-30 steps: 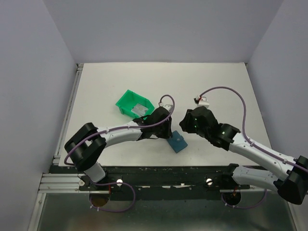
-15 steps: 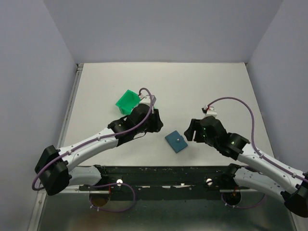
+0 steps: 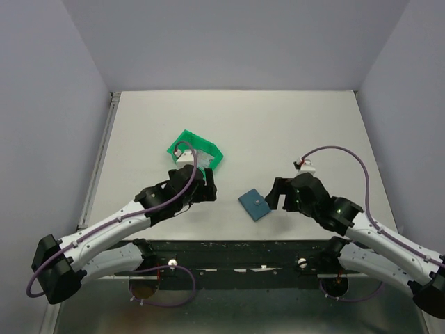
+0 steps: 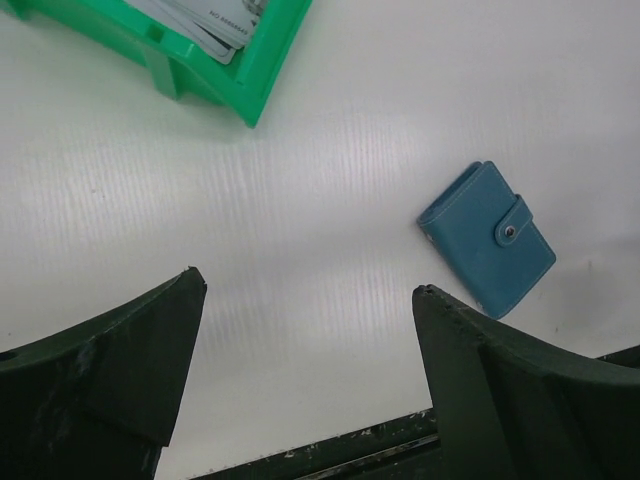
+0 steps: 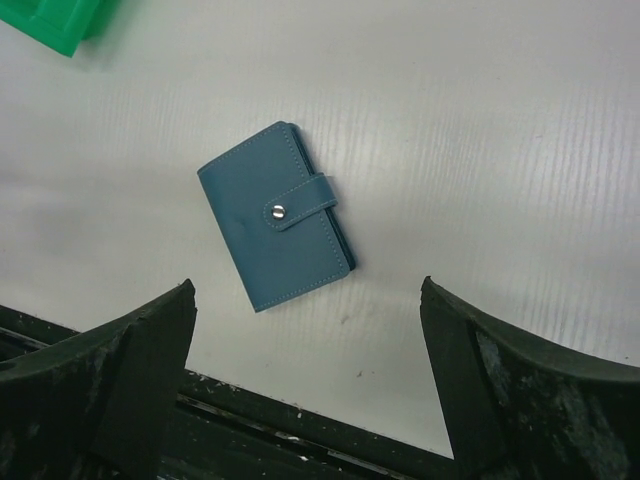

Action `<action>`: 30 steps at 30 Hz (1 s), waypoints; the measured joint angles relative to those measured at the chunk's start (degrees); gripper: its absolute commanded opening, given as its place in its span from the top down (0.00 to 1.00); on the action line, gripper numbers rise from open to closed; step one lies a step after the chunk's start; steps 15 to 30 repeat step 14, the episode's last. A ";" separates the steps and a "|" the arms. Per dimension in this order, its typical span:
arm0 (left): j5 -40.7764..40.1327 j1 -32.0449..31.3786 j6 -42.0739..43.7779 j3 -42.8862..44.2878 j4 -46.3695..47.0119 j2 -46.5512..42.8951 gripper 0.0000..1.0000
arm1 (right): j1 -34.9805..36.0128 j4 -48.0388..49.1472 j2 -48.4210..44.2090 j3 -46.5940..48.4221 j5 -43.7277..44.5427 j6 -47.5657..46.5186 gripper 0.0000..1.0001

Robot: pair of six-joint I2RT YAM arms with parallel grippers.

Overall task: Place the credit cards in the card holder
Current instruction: Reset both arms

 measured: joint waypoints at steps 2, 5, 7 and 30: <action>-1.49 0.00 -0.90 -0.02 -1.90 -0.98 0.01 | 0.00 -0.83 -0.50 -0.04 0.24 0.17 0.00; -2.60 0.00 -1.53 -0.24 -3.45 -2.43 0.01 | 0.00 -1.90 -1.18 -0.07 0.66 0.22 0.00; -3.08 0.00 -1.79 -0.55 -3.89 -3.54 0.01 | 0.00 -2.12 -1.68 -0.13 0.76 0.22 0.00; -3.80 0.00 -2.23 -2.75 -3.96 -8.24 0.01 | 0.00 -2.23 -2.51 -0.57 0.85 0.22 0.00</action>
